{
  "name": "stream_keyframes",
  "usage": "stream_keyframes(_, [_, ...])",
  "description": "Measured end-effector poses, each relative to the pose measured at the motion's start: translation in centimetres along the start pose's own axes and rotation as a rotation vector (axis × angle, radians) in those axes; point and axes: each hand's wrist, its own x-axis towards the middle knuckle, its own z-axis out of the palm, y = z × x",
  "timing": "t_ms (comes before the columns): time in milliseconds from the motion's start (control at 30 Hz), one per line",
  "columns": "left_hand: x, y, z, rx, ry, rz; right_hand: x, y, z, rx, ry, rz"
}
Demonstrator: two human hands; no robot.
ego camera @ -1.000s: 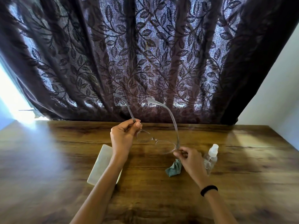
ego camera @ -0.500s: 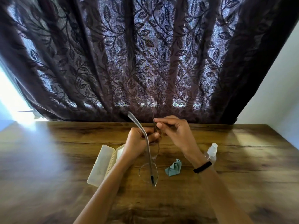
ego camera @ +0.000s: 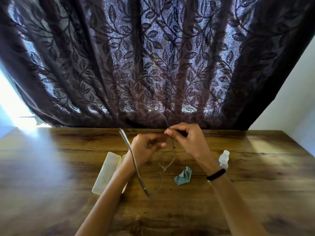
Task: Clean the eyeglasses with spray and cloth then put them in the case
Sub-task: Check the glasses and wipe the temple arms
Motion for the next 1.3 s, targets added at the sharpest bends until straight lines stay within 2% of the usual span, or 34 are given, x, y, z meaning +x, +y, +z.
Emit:
stream_keyframes(167, [-0.5,0.1,-2.3,-0.109,0.156,-0.026,0.2,0.8,-1.1,-0.064,0.067,0.066])
stream_keyframes(333, [-1.5,0.1,-4.5,-0.134,0.397,0.025,0.0,1.6,-2.0,-0.074,0.168,0.134])
stream_keyframes(433, [-2.1,0.3,-5.2,-0.197,0.477,0.054,0.0,1.9,-2.4,-0.067,0.241,0.164])
stream_keyframes(533, [-2.7,0.9,-5.3,-0.220,0.446,0.063,0.0,2.1,-2.7,-0.088,0.300,0.167])
stream_keyframes(800, [-2.7,2.1,-3.9,-0.315,0.280,-0.073,-0.2,2.7,-2.8,-0.132,0.352,0.190])
stream_keyframes(1200, [-2.1,1.8,-3.4,-0.218,0.274,-0.202,-0.4,3.3,-2.6,-0.131,0.321,0.202])
stream_keyframes(1300, [-2.1,1.6,-3.3,-0.243,0.331,-0.208,-0.7,3.2,-2.6,-0.017,0.300,0.220])
